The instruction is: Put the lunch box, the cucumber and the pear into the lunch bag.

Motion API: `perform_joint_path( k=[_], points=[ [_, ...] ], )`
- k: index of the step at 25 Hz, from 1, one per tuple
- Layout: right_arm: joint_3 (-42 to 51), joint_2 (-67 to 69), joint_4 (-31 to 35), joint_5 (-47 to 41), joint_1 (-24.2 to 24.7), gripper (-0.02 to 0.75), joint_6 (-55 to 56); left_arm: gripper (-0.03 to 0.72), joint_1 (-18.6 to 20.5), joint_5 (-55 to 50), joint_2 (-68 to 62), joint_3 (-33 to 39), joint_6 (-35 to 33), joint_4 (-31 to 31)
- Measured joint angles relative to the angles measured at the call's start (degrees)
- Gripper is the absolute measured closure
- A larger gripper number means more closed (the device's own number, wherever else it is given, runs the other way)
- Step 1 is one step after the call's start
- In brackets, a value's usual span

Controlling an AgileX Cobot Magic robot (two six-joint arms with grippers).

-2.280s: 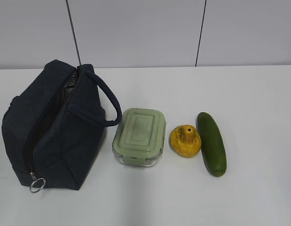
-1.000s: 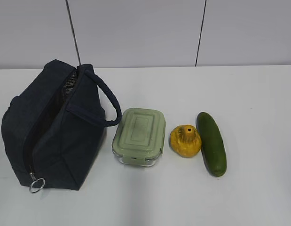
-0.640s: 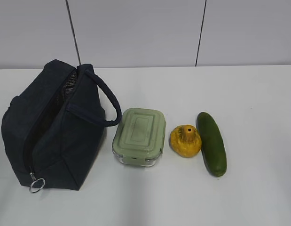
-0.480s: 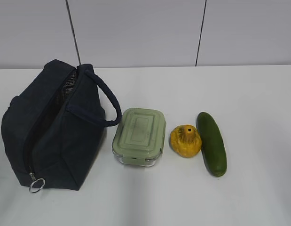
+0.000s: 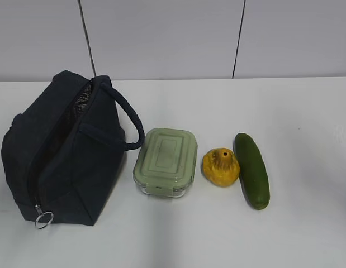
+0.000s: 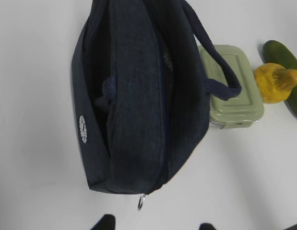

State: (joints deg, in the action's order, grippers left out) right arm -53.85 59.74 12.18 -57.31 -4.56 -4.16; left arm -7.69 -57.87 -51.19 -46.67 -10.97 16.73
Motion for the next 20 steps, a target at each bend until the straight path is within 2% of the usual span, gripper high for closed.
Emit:
perform_joint_path(
  k=[7, 11, 15, 18, 20],
  points=[
    [-7.58, 13.71, 1.21, 1.12, 0.0, 0.328, -2.08, 0.369, 0.0, 7.45, -9.49, -0.11, -4.66, -0.32],
    [-10.94, 19.16, 3.98, 1.23, 0.0, 0.328, -4.27, 0.369, 0.0, 10.91, -15.03, -0.11, -5.71, -0.26],
    [-14.93, 25.17, 5.93, 1.99, 0.0, 0.328, -6.14, 0.37, 0.0, 13.1, -19.35, -0.15, -9.6, 3.71],
    [-18.03, 29.89, 6.76, 2.46, 0.0, 0.328, -6.37, 0.428, 0.0, 13.6, -22.77, -0.33, -12.4, 7.38],
    [-19.78, 32.62, 7.02, 2.48, 0.0, 0.328, -6.51, 0.517, 0.0, 14.18, -24.76, -0.33, -12.98, 7.99]
  ],
)
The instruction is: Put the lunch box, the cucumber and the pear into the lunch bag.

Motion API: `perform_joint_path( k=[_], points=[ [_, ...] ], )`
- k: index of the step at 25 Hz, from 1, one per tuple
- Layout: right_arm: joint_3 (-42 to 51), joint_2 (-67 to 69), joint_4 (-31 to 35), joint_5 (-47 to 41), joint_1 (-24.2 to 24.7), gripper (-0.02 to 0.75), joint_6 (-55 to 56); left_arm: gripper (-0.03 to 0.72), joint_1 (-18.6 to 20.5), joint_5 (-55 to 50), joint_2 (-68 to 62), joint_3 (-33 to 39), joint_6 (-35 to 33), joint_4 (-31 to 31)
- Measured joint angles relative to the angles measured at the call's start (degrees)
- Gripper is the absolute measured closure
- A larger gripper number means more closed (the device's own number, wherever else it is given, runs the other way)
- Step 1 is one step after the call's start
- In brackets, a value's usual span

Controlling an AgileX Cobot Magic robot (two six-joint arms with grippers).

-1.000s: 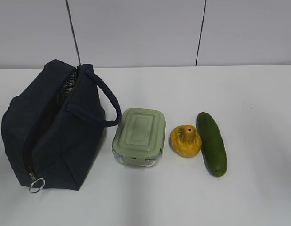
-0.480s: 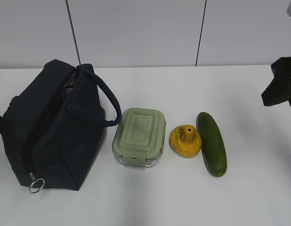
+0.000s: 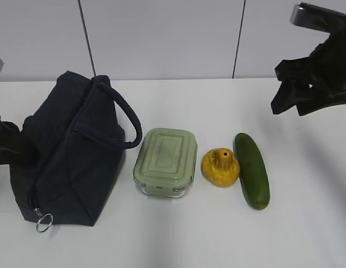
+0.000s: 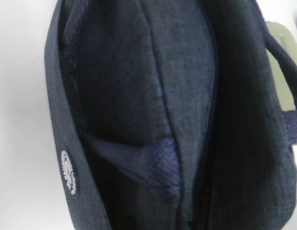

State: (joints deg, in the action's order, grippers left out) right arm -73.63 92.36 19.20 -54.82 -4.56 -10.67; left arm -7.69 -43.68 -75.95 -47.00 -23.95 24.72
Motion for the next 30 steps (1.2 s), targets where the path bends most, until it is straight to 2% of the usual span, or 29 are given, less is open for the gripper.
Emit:
perform_joint_path(
  k=[3, 5, 10, 14, 17, 30],
  points=[
    [-3.0, 4.36, 0.19, 0.13, 0.0, 0.328, -0.09, 0.642, 0.0, 1.83, -0.91, 0.0, -0.19, 0.39],
    [-5.06, 7.04, 0.29, 0.24, 0.0, 0.328, -0.09, 0.669, 0.0, 2.68, -0.96, 0.0, -0.25, 0.39],
    [-9.32, 13.31, 0.42, 0.4, 0.0, 0.312, -0.55, 0.684, 0.0, 3.26, -0.97, 0.0, -0.29, 0.39],
    [-12.04, 17.9, 0.99, 0.89, 0.0, 0.219, -1.69, 0.685, 0.0, 3.31, -0.97, 0.0, -0.35, 0.29],
    [-13.25, 21.32, 2.1, 0.98, 0.0, 0.188, -1.73, 0.685, 0.0, 3.31, -0.97, 0.0, -0.4, 0.29],
    [-17.46, 30.71, 2.11, 0.98, -0.9, 0.181, -1.73, 0.685, 0.0, 3.33, -0.97, 0.0, -0.4, -0.22]
  ],
)
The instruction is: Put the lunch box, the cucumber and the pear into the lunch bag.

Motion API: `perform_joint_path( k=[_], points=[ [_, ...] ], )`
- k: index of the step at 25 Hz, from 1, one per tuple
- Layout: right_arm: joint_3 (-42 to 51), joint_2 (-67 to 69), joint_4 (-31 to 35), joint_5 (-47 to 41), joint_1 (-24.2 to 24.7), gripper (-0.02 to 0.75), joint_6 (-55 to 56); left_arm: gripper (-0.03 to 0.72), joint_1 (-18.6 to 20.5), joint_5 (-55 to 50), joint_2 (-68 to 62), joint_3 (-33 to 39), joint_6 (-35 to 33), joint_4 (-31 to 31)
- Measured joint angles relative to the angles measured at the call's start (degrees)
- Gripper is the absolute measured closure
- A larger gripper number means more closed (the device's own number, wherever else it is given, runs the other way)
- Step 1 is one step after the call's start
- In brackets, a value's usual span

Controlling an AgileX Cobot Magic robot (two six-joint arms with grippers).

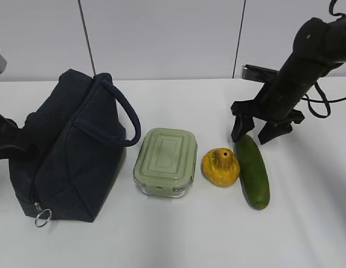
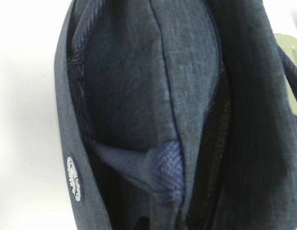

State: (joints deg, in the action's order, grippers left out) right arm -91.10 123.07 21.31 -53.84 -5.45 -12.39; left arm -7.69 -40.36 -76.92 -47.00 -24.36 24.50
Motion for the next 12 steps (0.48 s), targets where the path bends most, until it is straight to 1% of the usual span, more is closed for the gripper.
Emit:
perform_joint_path(
  k=[3, 6, 7, 8, 10, 11, 12],
  points=[
    [-1.17, 1.45, -1.91, -0.32, -1.51, 0.182, 1.26, 0.685, 0.0, 0.0, 0.0, 0.0, 0.0, -0.17],
    [-2.34, 2.95, -5.86, -1.03, -3.21, 0.184, 3.95, 0.685, 0.0, 0.0, 0.0, 0.0, 0.0, -0.16],
    [-2.79, 3.48, -7.58, -1.3, -3.72, 0.196, 4.92, 0.685, 0.0, 0.0, 0.0, 0.0, 0.0, -0.22],
    [-2.92, 3.71, -8.98, -1.43, -4.16, 0.217, 5.57, 0.685, 0.0, 0.0, 0.0, 0.0, 0.0, -0.28],
    [-3.56, 3.71, -10.99, -2.09, -4.66, 0.314, 6.22, 0.685, 0.0, 0.0, 0.0, 0.0, 0.0, -0.28],
    [-3.9, 3.71, -11.46, -2.46, -4.78, 0.349, 6.33, 0.685, 0.0, 0.0, 0.0, 0.0, 0.0, -0.28],
    [-4.47, 3.71, -11.67, -2.74, -4.89, 0.369, 6.46, 0.685, 0.0, 0.0, 0.0, 0.0, 0.0, -0.32]
  ],
)
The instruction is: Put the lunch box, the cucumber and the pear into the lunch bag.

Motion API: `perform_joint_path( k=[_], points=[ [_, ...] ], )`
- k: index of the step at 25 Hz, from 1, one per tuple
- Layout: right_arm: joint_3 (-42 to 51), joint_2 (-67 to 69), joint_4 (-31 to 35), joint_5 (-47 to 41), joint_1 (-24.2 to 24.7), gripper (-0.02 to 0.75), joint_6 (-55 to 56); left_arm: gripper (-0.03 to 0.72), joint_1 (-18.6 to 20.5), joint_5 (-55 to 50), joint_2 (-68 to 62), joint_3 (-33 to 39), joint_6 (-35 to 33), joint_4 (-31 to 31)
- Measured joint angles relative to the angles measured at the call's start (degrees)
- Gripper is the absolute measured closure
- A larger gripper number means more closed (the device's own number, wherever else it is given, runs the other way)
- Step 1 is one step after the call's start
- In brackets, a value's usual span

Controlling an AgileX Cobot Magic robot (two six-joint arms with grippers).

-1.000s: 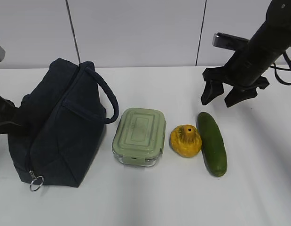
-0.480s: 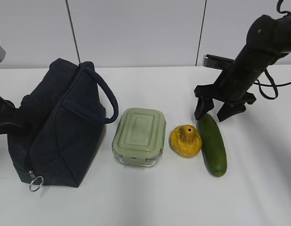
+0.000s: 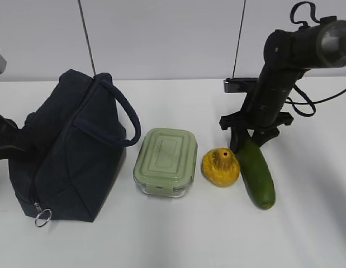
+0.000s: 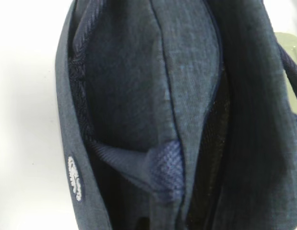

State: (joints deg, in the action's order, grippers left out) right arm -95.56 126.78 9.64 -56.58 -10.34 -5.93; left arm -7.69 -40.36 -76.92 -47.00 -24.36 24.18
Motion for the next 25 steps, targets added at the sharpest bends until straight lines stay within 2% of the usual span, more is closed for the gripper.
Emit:
perform_joint_path(
  k=[6, 10, 14, 17, 20, 22, 25],
  points=[
    [-4.44, -0.52, -0.59, -3.52, 0.0, 0.374, 0.19, 0.685, 0.0, 0.0, 0.0, 0.0, 0.0, 0.0],
    [-4.8, -5.54, -0.44, -3.55, 0.0, 0.374, 0.27, 0.685, 0.0, 0.0, 0.0, 0.0, 0.0, 0.0],
    [-4.93, -11.96, 4.28, -3.42, 0.0, 0.374, -0.88, 0.685, 0.0, 0.0, 0.0, 0.0, 0.0, 0.0],
    [-4.93, -15.33, 11.04, -2.91, -0.24, 0.374, -3.54, 0.685, 0.0, 0.0, 0.0, 0.0, 0.0, 0.0],
    [-4.93, -16.89, 21.53, -2.07, -1.39, 0.375, -8.87, 0.685, 0.0, 0.0, 0.0, 0.0, 0.0, 0.0],
    [-4.93, -17.02, 29.92, 0.27, -3.45, 0.375, -14.16, 0.685, 0.0, 0.0, 0.0, 0.0, 0.0, 0.06],
    [-4.93, -17.02, 39.08, 5.89, -7.5, 0.375, -21.55, 0.685, 0.0, -0.06, 0.19, 0.0, 0.0, 0.21]
  ],
)
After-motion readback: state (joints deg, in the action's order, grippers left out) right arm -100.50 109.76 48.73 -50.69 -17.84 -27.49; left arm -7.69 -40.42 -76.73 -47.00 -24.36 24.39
